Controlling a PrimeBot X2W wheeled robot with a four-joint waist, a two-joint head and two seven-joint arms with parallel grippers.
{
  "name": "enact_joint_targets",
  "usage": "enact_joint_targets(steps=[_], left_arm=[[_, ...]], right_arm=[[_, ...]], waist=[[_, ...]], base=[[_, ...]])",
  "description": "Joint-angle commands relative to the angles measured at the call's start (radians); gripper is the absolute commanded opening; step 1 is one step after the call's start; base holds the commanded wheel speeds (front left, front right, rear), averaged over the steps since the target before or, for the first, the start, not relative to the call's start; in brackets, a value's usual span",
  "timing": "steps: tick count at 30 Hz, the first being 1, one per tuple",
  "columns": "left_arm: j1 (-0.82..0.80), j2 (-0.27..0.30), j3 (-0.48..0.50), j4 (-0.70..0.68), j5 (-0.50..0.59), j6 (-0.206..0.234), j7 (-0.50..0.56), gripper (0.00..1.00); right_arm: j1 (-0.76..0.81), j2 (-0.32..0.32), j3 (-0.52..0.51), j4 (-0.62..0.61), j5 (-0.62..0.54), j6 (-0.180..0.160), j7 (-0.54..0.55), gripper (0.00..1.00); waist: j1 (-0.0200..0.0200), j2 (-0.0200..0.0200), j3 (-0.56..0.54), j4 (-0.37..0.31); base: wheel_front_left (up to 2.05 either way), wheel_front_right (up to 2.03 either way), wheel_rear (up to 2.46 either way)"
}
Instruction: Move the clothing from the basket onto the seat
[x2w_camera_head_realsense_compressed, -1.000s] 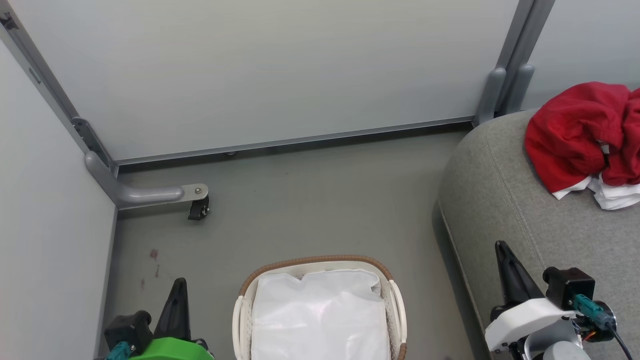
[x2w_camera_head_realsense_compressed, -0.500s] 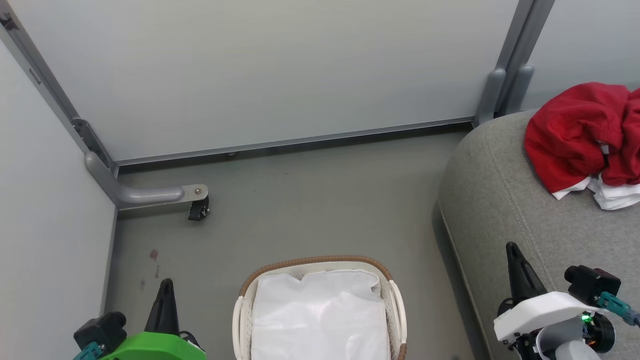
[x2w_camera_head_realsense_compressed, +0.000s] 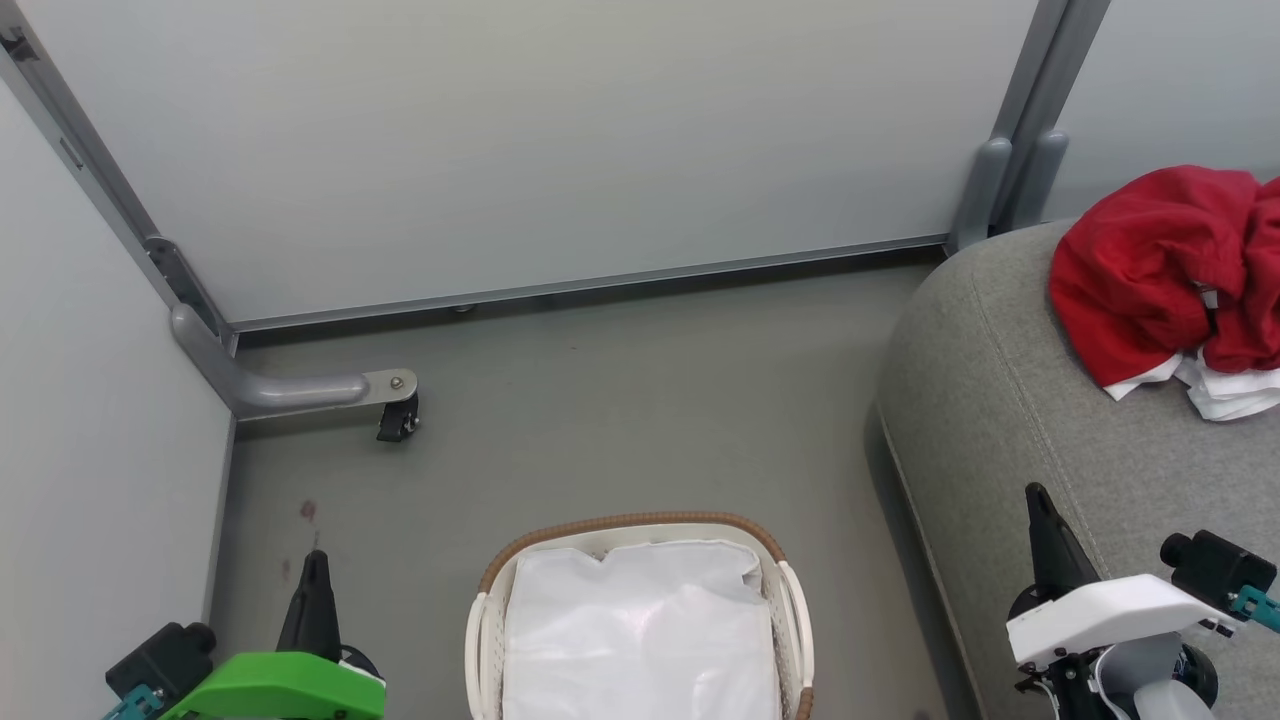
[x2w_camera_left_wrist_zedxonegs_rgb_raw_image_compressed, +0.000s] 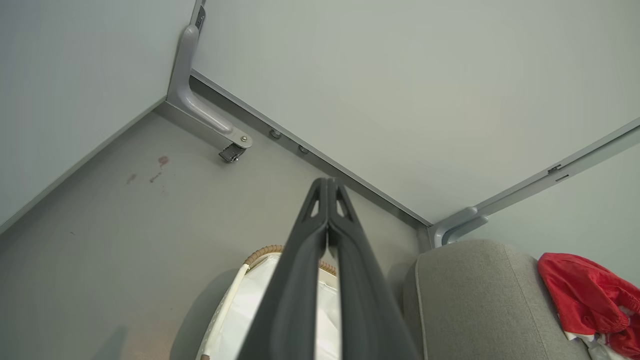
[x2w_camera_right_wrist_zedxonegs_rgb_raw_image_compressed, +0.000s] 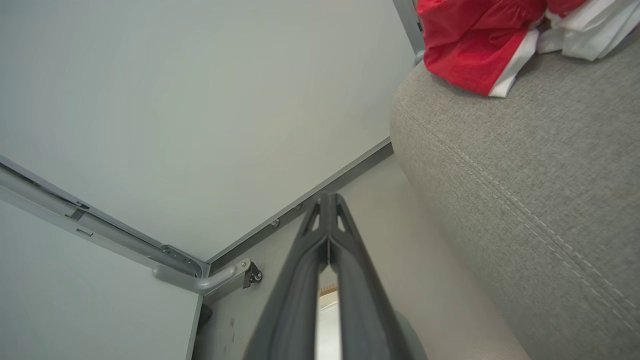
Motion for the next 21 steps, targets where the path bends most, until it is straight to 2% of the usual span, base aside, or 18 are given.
enact_joint_targets(steps=[1,21], left_arm=[[-0.033,0.003,0.007,-0.020,-0.037,-0.003,0.008,0.00],[-0.054,0.004,0.040,-0.047,-0.270,-0.006,0.076,0.00]], right_arm=[[-0.022,-0.006,-0.005,-0.017,0.037,0.000,0.011,0.00],[-0.029,-0.008,-0.023,-0.031,0.291,0.000,0.078,0.00]], waist=[[0.0000,0.0000,0.000,0.000],[0.0000,0.0000,-0.002,0.001]], base=[[0.00,0.00,0.00],[0.00,0.00,0.00]])
